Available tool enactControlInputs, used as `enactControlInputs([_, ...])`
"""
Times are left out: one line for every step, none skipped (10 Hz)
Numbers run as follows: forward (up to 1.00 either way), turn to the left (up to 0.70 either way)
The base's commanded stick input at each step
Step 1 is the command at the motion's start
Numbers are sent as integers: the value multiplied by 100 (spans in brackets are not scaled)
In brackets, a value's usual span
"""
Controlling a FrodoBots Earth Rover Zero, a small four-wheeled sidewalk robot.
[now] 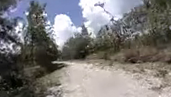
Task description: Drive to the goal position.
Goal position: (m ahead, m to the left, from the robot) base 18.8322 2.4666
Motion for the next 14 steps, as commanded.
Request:
enactControlInputs([50,0])
enactControlInputs([50,0])
enactControlInputs([50,0])
enactControlInputs([50,0])
enactControlInputs([50,0])
enactControlInputs([50,0])
enactControlInputs([50,0])
enactControlInputs([50,0])
enactControlInputs([50,0])
enactControlInputs([50,0])
enactControlInputs([50,0])
enactControlInputs([50,0])
enactControlInputs([50,0])
enactControlInputs([50,0])
